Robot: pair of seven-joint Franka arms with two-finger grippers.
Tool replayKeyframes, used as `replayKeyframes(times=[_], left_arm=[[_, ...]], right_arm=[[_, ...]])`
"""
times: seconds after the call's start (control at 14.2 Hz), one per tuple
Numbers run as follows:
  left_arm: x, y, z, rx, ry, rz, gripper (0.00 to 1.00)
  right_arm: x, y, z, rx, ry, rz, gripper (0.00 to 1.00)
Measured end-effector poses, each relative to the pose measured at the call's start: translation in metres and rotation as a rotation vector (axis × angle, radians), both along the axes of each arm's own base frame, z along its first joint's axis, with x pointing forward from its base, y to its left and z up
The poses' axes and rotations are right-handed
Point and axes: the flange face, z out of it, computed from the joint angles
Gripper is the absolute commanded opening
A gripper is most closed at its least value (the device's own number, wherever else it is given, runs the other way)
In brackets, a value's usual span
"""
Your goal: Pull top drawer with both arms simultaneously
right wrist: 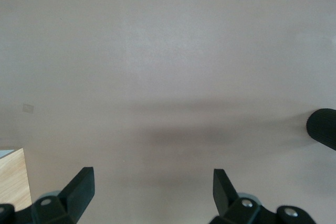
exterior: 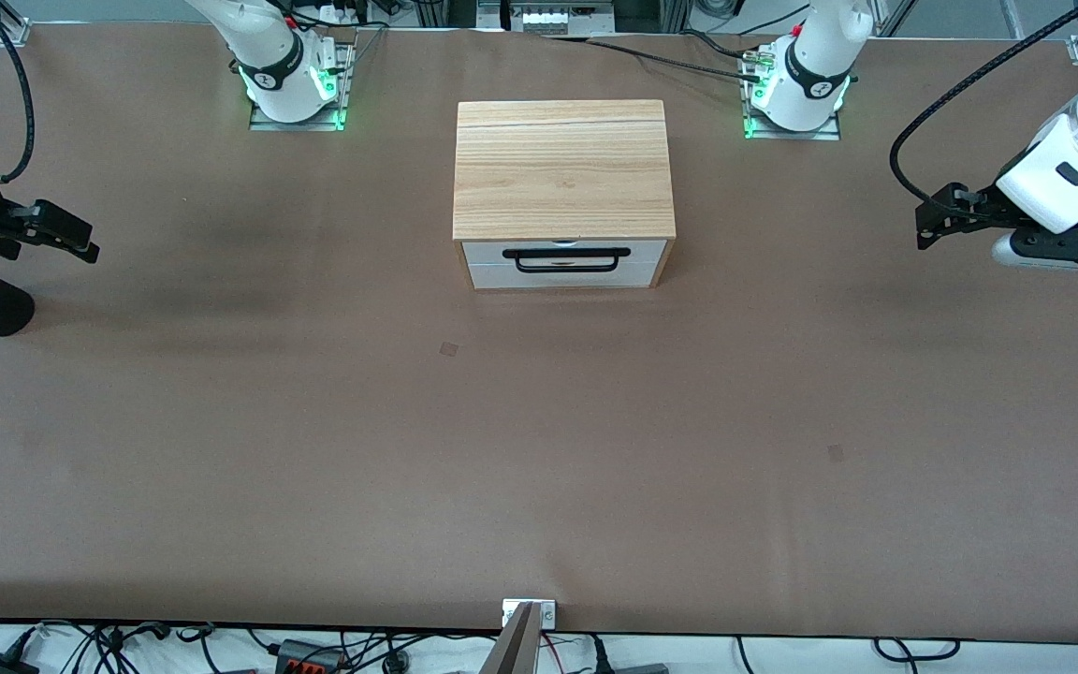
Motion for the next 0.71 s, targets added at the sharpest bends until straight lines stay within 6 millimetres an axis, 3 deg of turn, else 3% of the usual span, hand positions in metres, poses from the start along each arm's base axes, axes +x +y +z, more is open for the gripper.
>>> replayKeyframes(times=[0.28,0.71], left_arm=[[-0.005,-0.003,-0.009,0.003,0.071,-0.004,1.00],[-0.027,-0.014,-0.040,-0.084,0.341,-0.023,1.00]], right_arm=[[0.007,0.001,-0.013,0.021,0.011,-0.004,1.00],[0.028,0.011,-0.061,0.031,0.069,0.008,1.00]])
